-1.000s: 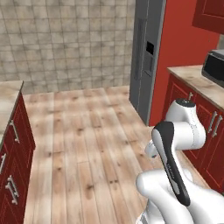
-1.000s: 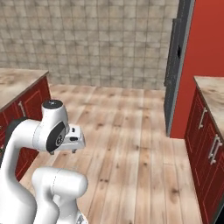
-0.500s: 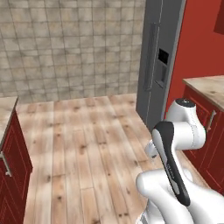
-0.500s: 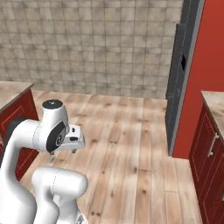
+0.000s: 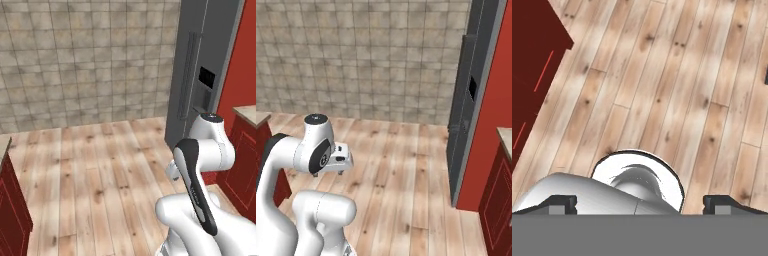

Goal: Four empty soda cans are scattered around the kitchen. Gather all the cans and cluster them next to the stove for recycling.

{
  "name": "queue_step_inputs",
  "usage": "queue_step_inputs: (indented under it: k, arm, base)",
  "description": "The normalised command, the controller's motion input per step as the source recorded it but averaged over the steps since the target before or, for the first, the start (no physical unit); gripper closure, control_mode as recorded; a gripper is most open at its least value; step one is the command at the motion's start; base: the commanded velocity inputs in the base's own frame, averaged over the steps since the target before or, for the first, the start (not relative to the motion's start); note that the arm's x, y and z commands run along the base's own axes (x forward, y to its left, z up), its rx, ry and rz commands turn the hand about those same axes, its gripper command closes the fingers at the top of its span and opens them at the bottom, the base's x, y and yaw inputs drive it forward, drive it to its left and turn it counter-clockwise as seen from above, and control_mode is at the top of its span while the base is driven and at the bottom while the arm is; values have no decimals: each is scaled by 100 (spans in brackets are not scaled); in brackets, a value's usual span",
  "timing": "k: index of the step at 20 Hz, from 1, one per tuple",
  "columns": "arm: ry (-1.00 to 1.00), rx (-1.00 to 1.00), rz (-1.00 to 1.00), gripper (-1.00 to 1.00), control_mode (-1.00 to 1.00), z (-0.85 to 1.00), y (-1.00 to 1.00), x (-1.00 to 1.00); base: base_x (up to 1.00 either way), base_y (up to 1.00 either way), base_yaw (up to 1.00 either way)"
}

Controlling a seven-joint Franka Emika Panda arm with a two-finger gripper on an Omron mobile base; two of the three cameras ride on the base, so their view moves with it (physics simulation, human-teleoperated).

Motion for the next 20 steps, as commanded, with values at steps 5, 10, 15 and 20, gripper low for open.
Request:
queue_step_inputs:
  k: [5, 10, 15, 20]
  arm:
    - [0, 0, 0, -100, 100, 0, 0, 0]
    - [0, 0, 0, -100, 100, 0, 0, 0]
    - [0, 0, 0, -100, 100, 0, 0, 0]
    - [0, 0, 0, -100, 100, 0, 0, 0]
  base:
    - [100, 17, 0]
    - [100, 18, 0]
    - [100, 16, 0]
    - [100, 7, 3]
